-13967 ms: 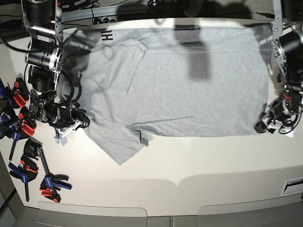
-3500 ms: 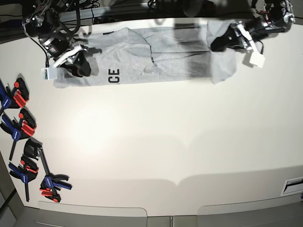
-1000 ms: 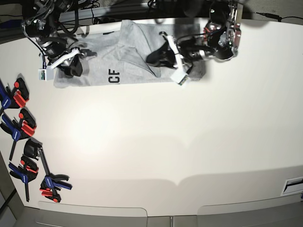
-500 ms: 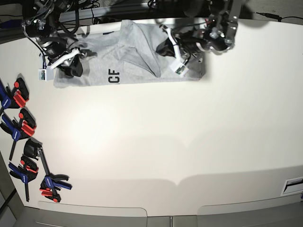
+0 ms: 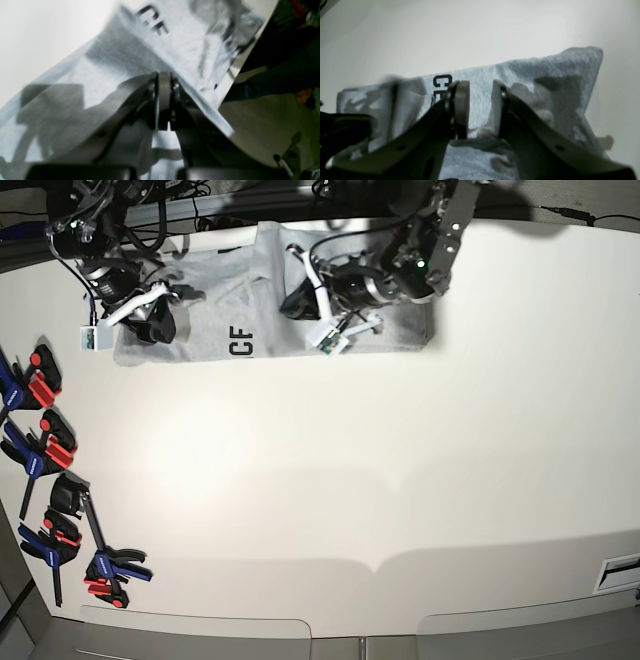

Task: Fold the T-shirt properly

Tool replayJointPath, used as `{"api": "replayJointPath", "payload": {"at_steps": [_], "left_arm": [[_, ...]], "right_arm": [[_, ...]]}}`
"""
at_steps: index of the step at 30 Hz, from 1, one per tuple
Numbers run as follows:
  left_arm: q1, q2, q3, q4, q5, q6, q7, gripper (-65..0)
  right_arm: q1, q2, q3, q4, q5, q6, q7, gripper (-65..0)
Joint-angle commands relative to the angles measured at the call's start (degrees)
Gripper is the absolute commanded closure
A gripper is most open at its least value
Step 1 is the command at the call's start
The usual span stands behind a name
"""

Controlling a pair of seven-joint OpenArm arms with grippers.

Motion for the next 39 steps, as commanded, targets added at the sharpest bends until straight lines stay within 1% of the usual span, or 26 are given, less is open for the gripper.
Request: {"api": "replayJointPath", "payload": {"at_steps": [1,5,7,8,9,11,12,13,14,15,16,17,19,23,24,25,27,29,35,39], "left_arm": [[-1.0,1.1,0.2,-0.3,-0.9,-0.2,-2.1,0.0],[-4.0,2.6,0.2,-4.9,-1.0,-0.2,-2.2,0.0],[-5.6,2.6,0.2,-5.0,-1.5,-0.2,0.3,0.0],[-6.3,2.6,0.1,-4.5,-1.9,-0.3,2.0,0.0],[-7.0,2.5,0.0,-3.8,-2.6,-0.2,3.5,0.0],[-7.6,2.4,0.0,-2.3,-3.0,-0.3,4.8,0.0],[-7.6,2.2,0.0,-1.7,-3.0,-0.3,4.8,-4.0],[-7.6,1.9,0.0,-1.4,-3.0,-0.3,4.8,-10.3],[-7.6,1.7,0.0,-1.4,-3.0,-0.2,4.8,-15.8],[-7.4,1.5,0.0,-1.4,-3.0,-0.3,4.8,-20.1],[-7.1,1.4,0.0,-1.4,-2.9,-0.3,4.7,-22.4],[-6.9,1.4,0.0,-1.4,-2.9,-0.3,4.8,-23.1],[-6.6,1.4,0.0,-1.4,-2.9,-0.2,4.8,-23.1],[-6.7,1.4,0.0,-1.4,-2.9,-0.2,4.7,-23.1],[-6.7,1.4,0.0,-1.4,-2.9,-0.2,4.8,-23.1],[-6.7,1.4,0.0,-1.4,-2.9,-0.3,4.8,-23.1],[-6.7,1.5,0.0,-1.4,-2.9,-0.2,4.7,-23.1],[-6.7,1.4,0.0,-1.4,-2.9,-0.2,4.8,-23.1],[-6.7,1.4,0.0,-1.4,-2.9,-0.3,4.8,-23.1],[-6.7,1.4,0.0,-1.4,-2.9,-0.2,4.7,-23.1]], "right_arm": [[0.3,0.6,0.2,1.0,1.0,-0.1,1.5,-14.7],[0.3,0.7,0.2,1.0,1.0,0.0,1.6,-14.7],[0.3,1.2,0.2,1.0,0.3,0.0,1.6,-15.0],[0.3,2.0,0.2,1.0,-0.4,0.0,1.6,-17.2],[0.3,3.1,0.2,1.0,-1.7,0.0,1.6,-21.8],[0.2,5.9,0.3,1.0,-5.2,0.0,2.4,-33.8],[0.0,7.4,0.4,1.0,-7.0,-0.5,3.5,-38.7],[-0.1,8.7,0.6,1.0,-8.4,-1.7,4.7,-41.6],[-0.2,10.1,1.0,0.8,-9.1,-3.1,5.5,-42.4],[-0.2,11.3,1.6,0.2,-9.5,-3.7,5.9,-42.4],[-0.2,12.5,2.2,-0.7,-9.5,-3.8,6.0,-42.4],[0.0,13.6,2.5,-1.9,-8.9,-3.9,6.0,-42.4],[0.0,15.5,2.6,-5.2,-6.6,-3.9,5.9,-42.4],[1.3,18.0,2.6,-14.2,-1.6,-3.2,4.6,-42.4],[1.9,18.3,2.6,-16.5,0.7,-2.4,3.5,-42.4],[2.7,18.7,2.6,-18.7,3.3,-0.9,1.9,-42.4],[4.4,18.9,2.6,-22.6,7.8,2.2,-2.1,-42.4],[5.6,18.9,2.6,-26.1,10.6,3.1,-4.2,-42.4],[6.8,19.0,2.5,-35.3,11.1,3.1,-4.6,-42.4],[6.8,19.0,2.5,-37.3,11.1,3.2,-5.4,-42.3]]}}
